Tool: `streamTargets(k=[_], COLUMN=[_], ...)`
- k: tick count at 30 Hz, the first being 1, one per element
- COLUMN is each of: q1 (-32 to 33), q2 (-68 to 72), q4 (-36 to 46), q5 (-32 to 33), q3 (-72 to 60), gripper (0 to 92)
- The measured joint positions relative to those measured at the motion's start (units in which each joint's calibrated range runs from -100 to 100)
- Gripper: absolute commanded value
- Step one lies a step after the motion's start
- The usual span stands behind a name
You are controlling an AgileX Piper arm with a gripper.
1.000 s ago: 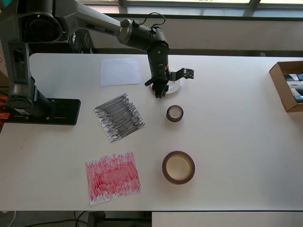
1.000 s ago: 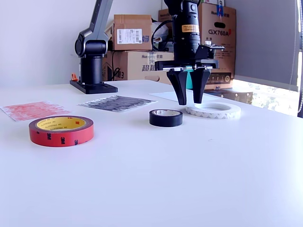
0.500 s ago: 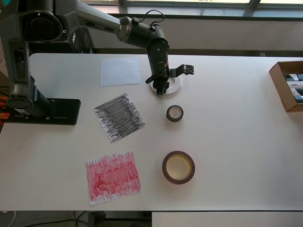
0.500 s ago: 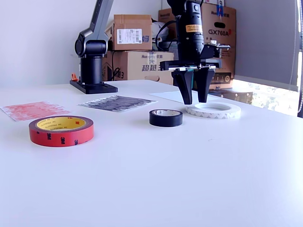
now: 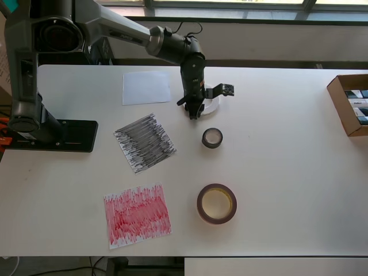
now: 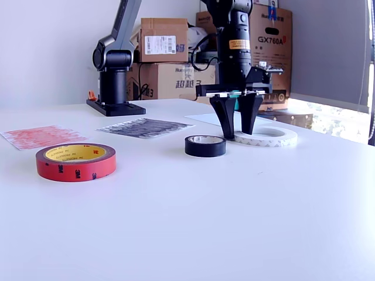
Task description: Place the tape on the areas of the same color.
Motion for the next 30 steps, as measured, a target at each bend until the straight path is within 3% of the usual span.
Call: streamTargets(k=[9,12,17,30], q1=[-0.57,-0.57,-0.57,-0.03], q2=[0.86,0.91,1.02,-0.29], q4=[-0.17,-0.03,-0.03,0.77], q5=[0.00,0.00,0.00,0.91], q3=[0.00,0.00,0.00,0.00], gripper=[43.6,32.0,0.2,0.1])
